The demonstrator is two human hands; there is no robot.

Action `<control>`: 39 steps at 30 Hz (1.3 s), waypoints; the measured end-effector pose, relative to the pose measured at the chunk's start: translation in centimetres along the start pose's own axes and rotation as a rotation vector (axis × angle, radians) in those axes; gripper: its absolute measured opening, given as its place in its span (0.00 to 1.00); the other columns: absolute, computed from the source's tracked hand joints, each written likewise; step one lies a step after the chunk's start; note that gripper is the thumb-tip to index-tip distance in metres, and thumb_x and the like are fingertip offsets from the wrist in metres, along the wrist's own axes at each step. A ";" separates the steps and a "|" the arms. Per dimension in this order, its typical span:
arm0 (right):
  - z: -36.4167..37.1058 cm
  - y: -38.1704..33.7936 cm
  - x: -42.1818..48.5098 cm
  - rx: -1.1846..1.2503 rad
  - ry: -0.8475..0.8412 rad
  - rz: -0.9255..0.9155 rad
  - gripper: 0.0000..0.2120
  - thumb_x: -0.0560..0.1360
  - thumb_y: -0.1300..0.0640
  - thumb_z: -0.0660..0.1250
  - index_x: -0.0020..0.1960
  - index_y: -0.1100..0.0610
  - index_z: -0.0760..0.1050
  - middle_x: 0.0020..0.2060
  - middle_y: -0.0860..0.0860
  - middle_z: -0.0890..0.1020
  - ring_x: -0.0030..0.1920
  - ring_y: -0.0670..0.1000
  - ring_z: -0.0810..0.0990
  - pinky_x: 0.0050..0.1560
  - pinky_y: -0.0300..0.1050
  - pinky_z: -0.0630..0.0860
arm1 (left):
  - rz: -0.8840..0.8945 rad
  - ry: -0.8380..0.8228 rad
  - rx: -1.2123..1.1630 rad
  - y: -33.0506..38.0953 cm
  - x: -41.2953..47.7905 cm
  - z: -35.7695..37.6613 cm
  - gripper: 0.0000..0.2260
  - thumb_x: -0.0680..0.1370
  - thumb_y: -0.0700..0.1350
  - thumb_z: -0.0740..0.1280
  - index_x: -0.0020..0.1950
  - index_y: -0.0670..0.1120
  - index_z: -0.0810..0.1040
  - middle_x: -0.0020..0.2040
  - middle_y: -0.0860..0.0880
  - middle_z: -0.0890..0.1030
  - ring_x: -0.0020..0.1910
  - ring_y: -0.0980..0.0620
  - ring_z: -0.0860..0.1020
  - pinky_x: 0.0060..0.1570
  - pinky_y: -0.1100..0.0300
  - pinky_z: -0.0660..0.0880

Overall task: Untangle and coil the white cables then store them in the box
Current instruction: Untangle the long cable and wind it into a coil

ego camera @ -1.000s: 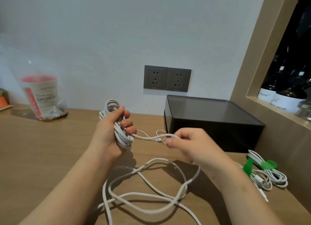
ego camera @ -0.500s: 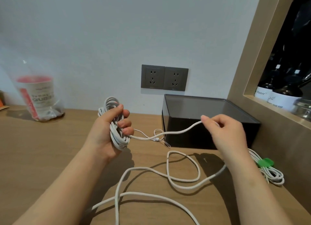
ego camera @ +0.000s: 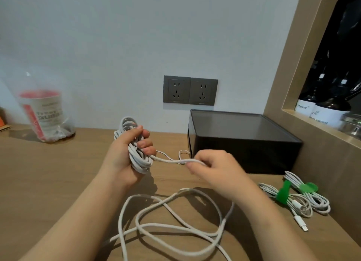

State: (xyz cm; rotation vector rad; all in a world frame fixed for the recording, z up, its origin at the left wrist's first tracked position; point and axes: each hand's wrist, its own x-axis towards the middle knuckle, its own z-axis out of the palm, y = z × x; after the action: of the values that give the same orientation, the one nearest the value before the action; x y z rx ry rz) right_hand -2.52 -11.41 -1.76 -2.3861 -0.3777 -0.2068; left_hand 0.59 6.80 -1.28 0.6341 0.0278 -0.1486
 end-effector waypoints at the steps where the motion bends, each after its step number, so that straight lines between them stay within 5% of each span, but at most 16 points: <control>1: -0.7 0.5 0.0 0.024 0.037 0.035 0.14 0.72 0.48 0.66 0.37 0.59 0.76 0.27 0.48 0.72 0.29 0.44 0.69 0.33 0.39 0.66 | -0.002 -0.001 -0.008 0.2 0.0 -0.1 0.13 0.79 0.45 0.58 0.35 0.43 0.68 0.21 0.52 0.64 0.18 0.58 0.64 0.18 0.70 0.64; 7: -3.0 1.7 -0.1 0.566 0.000 0.349 0.14 0.74 0.67 0.58 0.30 0.61 0.66 0.21 0.50 0.64 0.26 0.49 0.60 0.30 0.41 0.60 | 0.011 -0.025 0.103 0.5 -0.4 0.1 0.07 0.68 0.44 0.64 0.33 0.43 0.70 0.22 0.52 0.65 0.18 0.59 0.64 0.16 0.70 0.63; 12: -3.2 2.6 -0.3 0.515 0.051 0.347 0.12 0.75 0.55 0.66 0.35 0.60 0.76 0.25 0.51 0.69 0.29 0.48 0.67 0.32 0.41 0.68 | 0.031 -0.106 0.108 0.6 -0.5 -0.1 0.08 0.61 0.43 0.74 0.31 0.43 0.76 0.29 0.50 0.69 0.20 0.59 0.65 0.17 0.69 0.64; 16: -1.9 2.0 0.2 0.229 0.350 0.214 0.11 0.73 0.50 0.68 0.38 0.56 0.76 0.30 0.49 0.75 0.33 0.45 0.73 0.33 0.36 0.68 | -0.111 -0.258 0.144 0.2 -0.8 -0.5 0.21 0.45 0.41 0.82 0.33 0.42 0.80 0.32 0.47 0.68 0.19 0.56 0.66 0.16 0.68 0.66; 19: -1.1 1.5 0.4 0.120 0.461 0.038 0.09 0.74 0.50 0.67 0.39 0.53 0.76 0.30 0.45 0.76 0.35 0.42 0.75 0.31 0.31 0.68 | -0.176 -0.220 0.260 -0.7 -1.2 0.0 0.15 0.52 0.42 0.80 0.33 0.40 0.80 0.34 0.46 0.65 0.19 0.56 0.66 0.16 0.67 0.65; 22: -0.8 1.5 0.5 0.112 0.394 -0.071 0.05 0.76 0.51 0.64 0.42 0.46 0.76 0.36 0.41 0.78 0.43 0.38 0.75 0.37 0.29 0.71 | -0.159 -0.096 0.352 -1.2 -1.3 0.3 0.13 0.61 0.44 0.70 0.39 0.36 0.76 0.28 0.47 0.65 0.18 0.56 0.64 0.15 0.68 0.63; 25: -0.8 1.1 0.3 0.214 0.294 -0.124 0.07 0.76 0.52 0.63 0.42 0.43 0.76 0.36 0.41 0.80 0.45 0.38 0.76 0.41 0.29 0.73 | -0.176 -0.081 0.380 -1.5 -1.2 0.4 0.17 0.59 0.44 0.70 0.43 0.35 0.78 0.28 0.46 0.66 0.18 0.56 0.65 0.15 0.68 0.64; 30: -1.0 0.4 -0.1 0.416 0.188 -0.106 0.08 0.76 0.54 0.63 0.41 0.46 0.78 0.32 0.39 0.80 0.34 0.36 0.76 0.31 0.27 0.69 | -0.282 -0.227 0.481 -2.4 -1.5 0.4 0.10 0.61 0.41 0.73 0.40 0.41 0.83 0.39 0.41 0.78 0.21 0.56 0.70 0.17 0.67 0.68; 39: -1.4 0.9 -0.4 0.422 0.232 0.065 0.07 0.76 0.50 0.65 0.41 0.50 0.78 0.24 0.39 0.75 0.25 0.37 0.72 0.26 0.30 0.65 | -0.219 -0.236 0.611 -4.3 -1.5 1.1 0.20 0.64 0.40 0.69 0.54 0.42 0.70 0.44 0.40 0.84 0.23 0.55 0.70 0.19 0.66 0.69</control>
State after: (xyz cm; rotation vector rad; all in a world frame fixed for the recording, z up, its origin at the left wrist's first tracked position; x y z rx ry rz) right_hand -2.71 -13.04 -1.37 -1.9316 -0.2085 -0.3354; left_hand -1.52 2.94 -2.87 1.2195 -0.1834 -0.4534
